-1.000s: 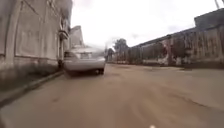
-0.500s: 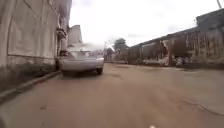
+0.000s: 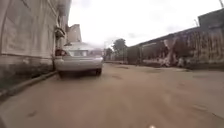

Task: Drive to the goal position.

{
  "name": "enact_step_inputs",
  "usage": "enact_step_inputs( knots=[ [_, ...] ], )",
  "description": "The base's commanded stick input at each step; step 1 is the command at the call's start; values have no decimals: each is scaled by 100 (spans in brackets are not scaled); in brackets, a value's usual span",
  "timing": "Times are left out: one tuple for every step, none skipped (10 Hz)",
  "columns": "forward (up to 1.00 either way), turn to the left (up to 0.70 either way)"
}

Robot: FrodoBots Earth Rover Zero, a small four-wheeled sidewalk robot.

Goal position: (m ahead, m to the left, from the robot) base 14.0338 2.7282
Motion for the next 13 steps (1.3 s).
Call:
enact_step_inputs(
  knots=[
    [50,-50],
    [50,-27],
    [50,0],
    [50,0],
    [50,0],
    [50,0],
    [50,0],
    [50,0],
    [50,0],
    [50,-9],
    [50,-21],
    [50,-17],
    [50,0]
  ],
)
